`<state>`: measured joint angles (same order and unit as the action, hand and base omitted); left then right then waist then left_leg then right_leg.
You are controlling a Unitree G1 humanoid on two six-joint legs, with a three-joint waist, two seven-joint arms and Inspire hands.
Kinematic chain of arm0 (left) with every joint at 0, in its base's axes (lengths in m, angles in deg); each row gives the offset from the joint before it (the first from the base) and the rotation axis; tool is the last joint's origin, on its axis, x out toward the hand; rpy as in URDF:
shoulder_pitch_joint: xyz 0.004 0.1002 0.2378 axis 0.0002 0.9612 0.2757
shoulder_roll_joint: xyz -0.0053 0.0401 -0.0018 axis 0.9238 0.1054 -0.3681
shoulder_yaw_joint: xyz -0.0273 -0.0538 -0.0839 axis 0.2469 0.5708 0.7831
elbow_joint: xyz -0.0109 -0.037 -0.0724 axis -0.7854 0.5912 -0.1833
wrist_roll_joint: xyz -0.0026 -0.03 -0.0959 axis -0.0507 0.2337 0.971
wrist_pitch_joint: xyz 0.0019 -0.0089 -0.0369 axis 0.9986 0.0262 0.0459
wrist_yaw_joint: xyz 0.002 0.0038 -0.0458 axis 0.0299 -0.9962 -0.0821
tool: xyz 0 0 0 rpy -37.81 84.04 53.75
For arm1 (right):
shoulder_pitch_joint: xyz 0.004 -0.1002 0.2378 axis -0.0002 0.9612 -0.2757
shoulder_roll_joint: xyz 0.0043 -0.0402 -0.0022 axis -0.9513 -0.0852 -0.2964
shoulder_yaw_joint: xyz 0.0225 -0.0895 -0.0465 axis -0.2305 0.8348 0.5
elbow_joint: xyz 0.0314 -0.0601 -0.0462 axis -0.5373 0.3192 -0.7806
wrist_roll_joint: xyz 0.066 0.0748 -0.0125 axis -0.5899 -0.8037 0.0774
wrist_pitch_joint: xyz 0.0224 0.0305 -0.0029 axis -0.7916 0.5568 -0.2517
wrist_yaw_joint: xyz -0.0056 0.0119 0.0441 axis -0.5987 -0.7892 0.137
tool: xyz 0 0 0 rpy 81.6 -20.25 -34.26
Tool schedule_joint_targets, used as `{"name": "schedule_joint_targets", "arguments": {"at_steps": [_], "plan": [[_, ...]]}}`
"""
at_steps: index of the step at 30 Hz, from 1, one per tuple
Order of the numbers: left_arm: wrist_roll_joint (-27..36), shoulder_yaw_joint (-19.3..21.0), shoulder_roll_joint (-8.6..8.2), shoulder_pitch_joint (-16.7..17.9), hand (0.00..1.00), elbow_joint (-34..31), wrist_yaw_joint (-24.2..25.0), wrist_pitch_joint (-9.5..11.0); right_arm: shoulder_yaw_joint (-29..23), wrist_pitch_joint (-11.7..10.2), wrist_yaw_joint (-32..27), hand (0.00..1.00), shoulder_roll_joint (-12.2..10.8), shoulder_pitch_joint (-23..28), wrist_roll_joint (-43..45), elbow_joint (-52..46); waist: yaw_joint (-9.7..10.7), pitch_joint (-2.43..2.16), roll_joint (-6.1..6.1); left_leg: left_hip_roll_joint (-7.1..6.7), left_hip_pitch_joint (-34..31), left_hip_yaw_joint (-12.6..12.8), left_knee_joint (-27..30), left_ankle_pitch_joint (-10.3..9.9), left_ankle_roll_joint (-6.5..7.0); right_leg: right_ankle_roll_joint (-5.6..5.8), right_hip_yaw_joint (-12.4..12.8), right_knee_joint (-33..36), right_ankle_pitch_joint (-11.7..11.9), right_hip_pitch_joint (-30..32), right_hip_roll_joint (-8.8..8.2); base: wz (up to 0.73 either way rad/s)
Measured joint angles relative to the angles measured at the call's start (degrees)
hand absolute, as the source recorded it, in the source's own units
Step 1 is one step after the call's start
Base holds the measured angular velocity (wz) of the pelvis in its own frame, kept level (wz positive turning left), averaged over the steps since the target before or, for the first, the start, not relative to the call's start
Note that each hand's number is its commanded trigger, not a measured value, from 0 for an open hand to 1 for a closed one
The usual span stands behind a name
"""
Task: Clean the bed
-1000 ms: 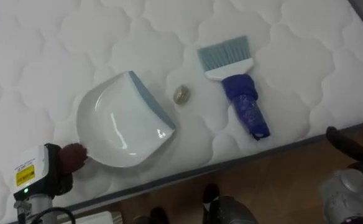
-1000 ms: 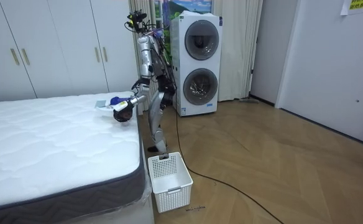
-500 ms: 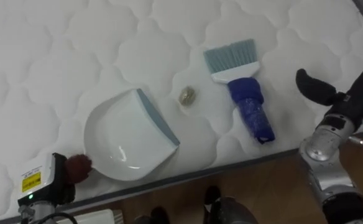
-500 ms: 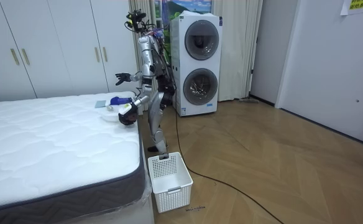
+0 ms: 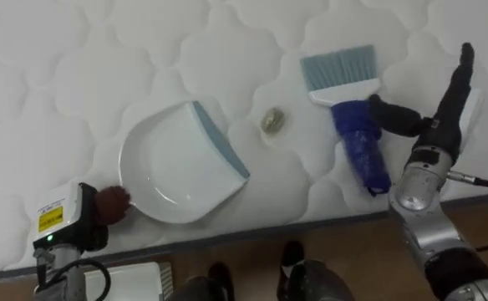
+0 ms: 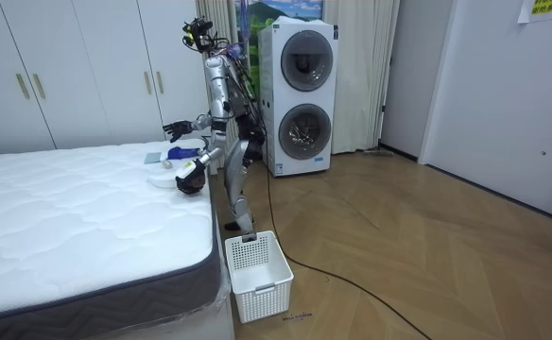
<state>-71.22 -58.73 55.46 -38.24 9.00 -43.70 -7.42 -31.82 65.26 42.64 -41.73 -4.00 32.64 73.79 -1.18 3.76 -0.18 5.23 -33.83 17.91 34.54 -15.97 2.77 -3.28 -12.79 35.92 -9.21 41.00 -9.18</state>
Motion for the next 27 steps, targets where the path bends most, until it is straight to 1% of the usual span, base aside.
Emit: {"name": "schedule_joint_targets", "arguments": {"at_steps": [2,4,8,10,14,18,19,22,27], "plan": [[0.0,0.0,-0.05,-0.4,1.0,0.0,0.6,0.0,0.6,0.1,1.3,0.0,0.0,0.0,-0.2,0.4,-0.3,0.02,0.03,-0.04,-0.6,-0.3,0.1,0.0,0.0,-0.07,-0.3,0.4,-0.2,0.2,-0.2,0.07],[0.2,-0.5,-0.09,-1.2,1.0,-0.5,0.8,-0.1,0.8,0.2,2.6,0.0,0.0,-0.1,-1.2,0.6,-0.4,0.02,0.01,-0.18,-1.6,-0.7,0.7,-0.2,0.12,-0.06,-0.8,1.0,-0.8,1.0,-0.77,0.22],[0.2,-0.6,-0.23,-1.4,1.0,-1.4,0.9,-0.1,0.9,1.3,5.1,0.0,0.1,-0.7,-3.7,1.0,-1.0,0.05,-0.03,-0.12,-3.1,-0.7,1.7,-0.3,0.32,-0.11,-0.7,1.9,-0.9,2.5,-0.91,0.03],[0.2,-0.6,-0.19,-1.4,1.0,-2.4,0.9,-0.5,0.9,1.4,6.2,0.0,0.1,-0.8,-4.9,2.3,-0.9,0.05,-0.02,-0.01,-4.1,-0.9,2.4,-0.5,0.36,-0.17,-0.8,2.2,-0.9,3.3,-0.99,0.0],[0.1,-0.6,-0.19,-1.5,1.0,-2.9,0.9,-0.6,0.9,1.8,7.7,0.0,0.2,-1.1,-7.8,4.3,-1.0,0.12,0.14,0.16,-4.9,-0.9,3.5,-0.8,0.55,-0.23,-0.8,2.9,-0.9,4.0,-1.11,0.0],[0.0,-0.7,-0.2,-1.8,1.0,-3.7,0.9,-0.5,0.8,2.0,8.9,0.0,0.4,-1.8,-9.2,6.7,-1.0,0.67,1.19,0.4,-5.7,-1.1,4.3,-1.0,0.68,-0.28,-1.3,3.0,-0.9,4.3,-1.17,0.02],[0.2,-1.1,-0.2,-1.7,1.0,-3.8,0.9,-0.5,0.9,2.0,9.7,0.0,0.3,-1.8,-9.3,7.6,-1.0,0.74,1.38,0.35,-5.7,-1.1,4.3,-1.0,0.68,-0.29,-1.3,3.1,-0.9,4.3,-1.24,0.0],[0.2,-1.7,-0.19,-1.7,1.0,-3.8,0.8,-0.6,1.3,1.9,10.1,0.0,0.3,-1.8,-9.7,9.6,-1.1,0.72,1.46,0.06,-5.8,-1.0,4.3,-1.0,0.67,-0.39,-1.3,3.9,-1.3,4.8,-1.68,0.01],[0.1,-1.7,-0.19,-1.8,1.0,-4.0,0.6,-0.6,1.3,1.8,10.6,0.0,0.6,-2.1,-11.0,9.8,-1.5,0.61,1.65,0.21,-6.3,-1.1,4.5,-1.0,0.59,-0.55,-1.7,4.0,-1.4,5.1,-1.67,0.01]]}}
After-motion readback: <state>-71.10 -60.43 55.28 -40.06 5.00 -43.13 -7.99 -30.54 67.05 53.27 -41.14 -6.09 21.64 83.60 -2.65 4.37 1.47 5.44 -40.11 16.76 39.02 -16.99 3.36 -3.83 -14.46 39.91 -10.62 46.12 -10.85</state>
